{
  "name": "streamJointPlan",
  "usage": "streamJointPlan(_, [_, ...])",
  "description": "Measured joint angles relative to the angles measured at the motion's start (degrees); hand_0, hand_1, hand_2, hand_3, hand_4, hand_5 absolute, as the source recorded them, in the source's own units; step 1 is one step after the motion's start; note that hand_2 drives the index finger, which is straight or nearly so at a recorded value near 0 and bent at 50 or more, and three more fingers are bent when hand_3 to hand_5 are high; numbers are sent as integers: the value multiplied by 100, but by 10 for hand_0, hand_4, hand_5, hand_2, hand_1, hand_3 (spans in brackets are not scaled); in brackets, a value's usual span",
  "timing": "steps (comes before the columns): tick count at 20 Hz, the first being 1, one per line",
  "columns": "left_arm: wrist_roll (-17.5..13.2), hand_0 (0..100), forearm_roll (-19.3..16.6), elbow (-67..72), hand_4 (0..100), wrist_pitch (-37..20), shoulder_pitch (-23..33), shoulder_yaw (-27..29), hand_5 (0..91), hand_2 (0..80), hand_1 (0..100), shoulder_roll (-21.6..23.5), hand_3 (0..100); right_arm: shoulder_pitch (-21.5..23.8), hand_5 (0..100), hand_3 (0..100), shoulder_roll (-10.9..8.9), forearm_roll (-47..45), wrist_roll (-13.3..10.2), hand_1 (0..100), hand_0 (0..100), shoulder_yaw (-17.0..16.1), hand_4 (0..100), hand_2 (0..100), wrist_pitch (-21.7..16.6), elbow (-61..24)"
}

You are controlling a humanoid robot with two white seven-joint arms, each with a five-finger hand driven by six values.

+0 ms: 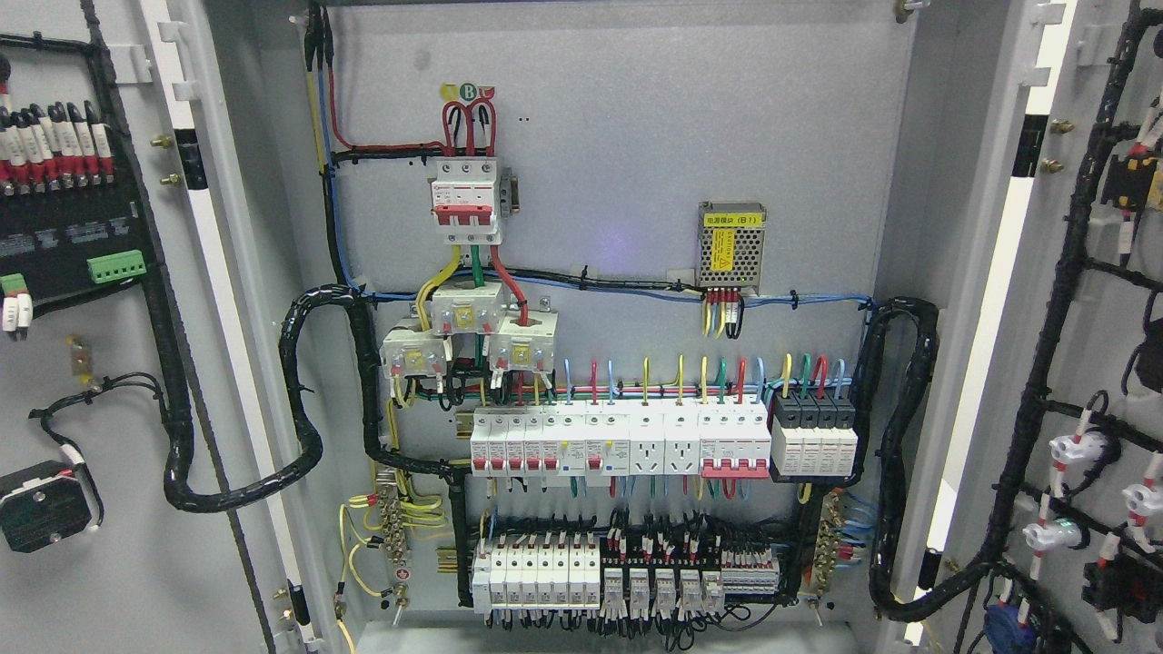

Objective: Open door with both hands

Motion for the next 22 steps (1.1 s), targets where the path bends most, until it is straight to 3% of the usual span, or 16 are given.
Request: streamJointPlan(22, [-37, 0, 75, 496, 27, -1, -158, -14, 0, 0, 0, 211, 0, 374, 0, 0, 34, -62, 18, 0, 228, -266, 0, 0, -125, 3])
